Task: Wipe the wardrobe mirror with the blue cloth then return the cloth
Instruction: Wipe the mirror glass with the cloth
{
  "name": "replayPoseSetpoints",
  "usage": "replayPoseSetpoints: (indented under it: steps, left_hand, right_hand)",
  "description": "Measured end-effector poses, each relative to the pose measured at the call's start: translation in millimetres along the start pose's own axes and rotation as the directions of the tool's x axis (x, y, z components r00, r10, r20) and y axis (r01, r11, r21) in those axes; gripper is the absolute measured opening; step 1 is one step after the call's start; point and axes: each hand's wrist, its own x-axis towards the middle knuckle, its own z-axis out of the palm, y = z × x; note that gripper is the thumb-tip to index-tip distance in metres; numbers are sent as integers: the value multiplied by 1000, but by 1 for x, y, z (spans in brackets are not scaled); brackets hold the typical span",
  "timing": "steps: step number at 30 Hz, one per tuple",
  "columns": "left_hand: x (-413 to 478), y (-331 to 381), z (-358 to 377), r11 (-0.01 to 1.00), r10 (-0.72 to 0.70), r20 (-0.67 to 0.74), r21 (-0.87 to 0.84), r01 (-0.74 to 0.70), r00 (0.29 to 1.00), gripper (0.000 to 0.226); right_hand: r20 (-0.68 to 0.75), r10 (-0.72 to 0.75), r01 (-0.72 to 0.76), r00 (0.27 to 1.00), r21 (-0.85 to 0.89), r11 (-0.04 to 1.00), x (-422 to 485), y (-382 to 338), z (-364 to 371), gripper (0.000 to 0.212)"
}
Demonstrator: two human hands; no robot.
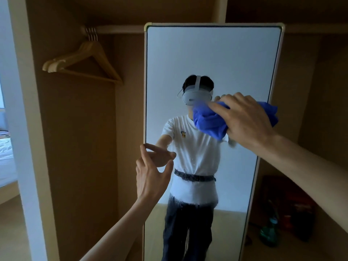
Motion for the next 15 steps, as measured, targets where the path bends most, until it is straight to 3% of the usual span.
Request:
replayPoseSetpoints:
  steps: [7,15]
  left_hand:
    - [-1,3,8,999,-29,-60,16,30,998,102]
    - [-3,-2,11,999,-18,-62,36,20,998,102]
  right_hand:
    - [16,14,-14,1000,12,1000,-6,14,1,57]
    - [-36,-72,74,997,59,996,-58,0,36,57]
